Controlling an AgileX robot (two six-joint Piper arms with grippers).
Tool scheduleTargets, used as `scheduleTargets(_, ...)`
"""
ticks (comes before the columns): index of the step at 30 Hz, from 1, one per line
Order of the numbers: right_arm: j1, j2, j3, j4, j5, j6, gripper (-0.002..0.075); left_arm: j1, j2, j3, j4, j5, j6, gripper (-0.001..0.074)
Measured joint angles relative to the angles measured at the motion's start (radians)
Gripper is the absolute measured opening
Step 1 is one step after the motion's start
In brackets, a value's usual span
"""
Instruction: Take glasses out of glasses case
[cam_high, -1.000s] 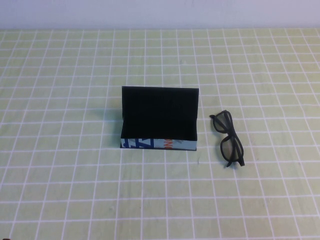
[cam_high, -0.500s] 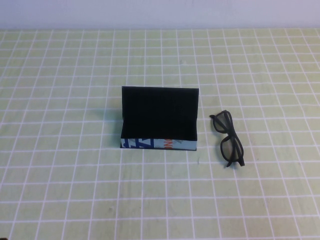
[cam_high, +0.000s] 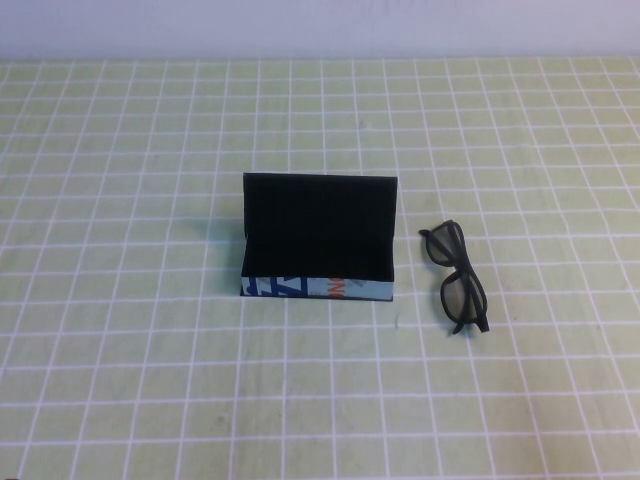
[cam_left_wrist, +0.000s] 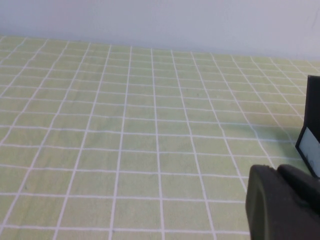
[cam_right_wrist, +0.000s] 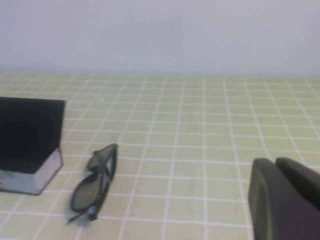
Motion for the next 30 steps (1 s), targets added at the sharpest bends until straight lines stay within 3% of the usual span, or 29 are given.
scheduleTargets(6,-0.114,-0.078,0.122,0.022,-0.033,0.0,-0.0018,0.0,0.0,0.0,0.0,0.001,0.0,-0.0004)
scheduleTargets(15,-0.123,-0.082,0.132,0.054,0.134,0.0,-0.0018,0.0,0.0,0.0,-0.012,0.005,0.0,-0.0004)
scheduleTargets(30,-0.123,-0.082,0.132,0.055,0.14,0.0,-0.0018,0.0,0.0,0.0,-0.017,0.005,0.0,-0.0004)
